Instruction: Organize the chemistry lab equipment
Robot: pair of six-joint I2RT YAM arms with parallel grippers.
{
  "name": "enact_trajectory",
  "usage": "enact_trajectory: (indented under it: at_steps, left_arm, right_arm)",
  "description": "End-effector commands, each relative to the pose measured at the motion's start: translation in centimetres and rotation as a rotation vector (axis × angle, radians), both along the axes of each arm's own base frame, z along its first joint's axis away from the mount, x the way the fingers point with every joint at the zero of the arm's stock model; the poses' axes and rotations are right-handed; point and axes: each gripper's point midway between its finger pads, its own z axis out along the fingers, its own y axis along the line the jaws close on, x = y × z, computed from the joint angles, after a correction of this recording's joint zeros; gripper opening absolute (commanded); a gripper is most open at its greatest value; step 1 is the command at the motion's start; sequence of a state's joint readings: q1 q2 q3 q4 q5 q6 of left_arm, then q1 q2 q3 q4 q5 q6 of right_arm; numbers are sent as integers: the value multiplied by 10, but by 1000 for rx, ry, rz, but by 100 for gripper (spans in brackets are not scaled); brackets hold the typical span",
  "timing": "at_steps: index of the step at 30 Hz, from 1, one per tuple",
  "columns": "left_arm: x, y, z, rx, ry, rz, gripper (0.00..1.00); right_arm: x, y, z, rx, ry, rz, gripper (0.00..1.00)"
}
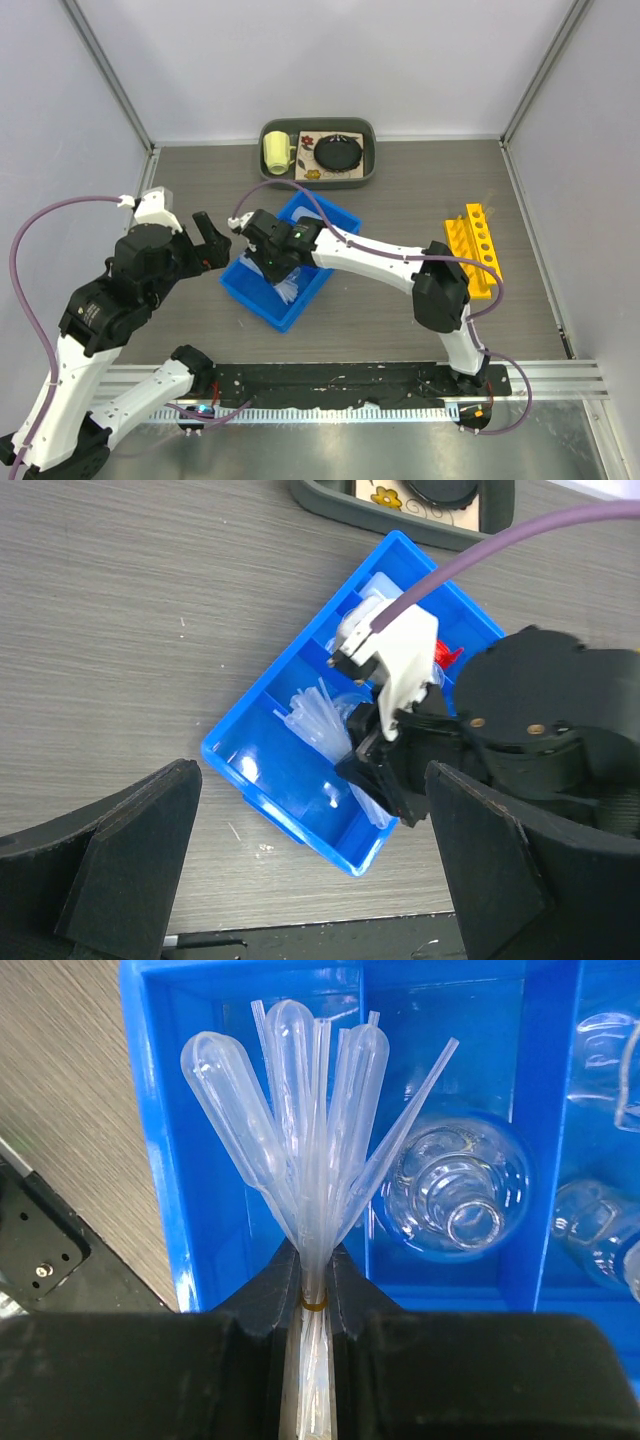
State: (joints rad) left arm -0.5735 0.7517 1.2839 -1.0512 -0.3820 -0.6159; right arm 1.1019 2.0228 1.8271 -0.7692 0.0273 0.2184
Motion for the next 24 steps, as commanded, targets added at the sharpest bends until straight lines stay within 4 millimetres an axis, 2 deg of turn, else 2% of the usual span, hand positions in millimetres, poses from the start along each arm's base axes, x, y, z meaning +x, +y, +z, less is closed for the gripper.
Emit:
enact_trajectory:
  at_steps: [1,7,8,18,24]
  left_arm:
    - [7,-3,14,-15,-53,-6,100]
    - [7,-3,12,-9,-53,-7,100]
    - [7,-2,11,-6,-51,-8,100]
    - [8,-1,8,5,-50,-6,100]
    - [8,-2,8,2,-54,-10,100]
  right_arm:
    - [2,22,9,54,-34,40,12]
    - [5,30,-11,35,-22,46,12]
    - [-2,33,-16,39,7,66,12]
    - [-11,43,-33,16,35,93,13]
    - [-17,40,-45,-19,36,93,21]
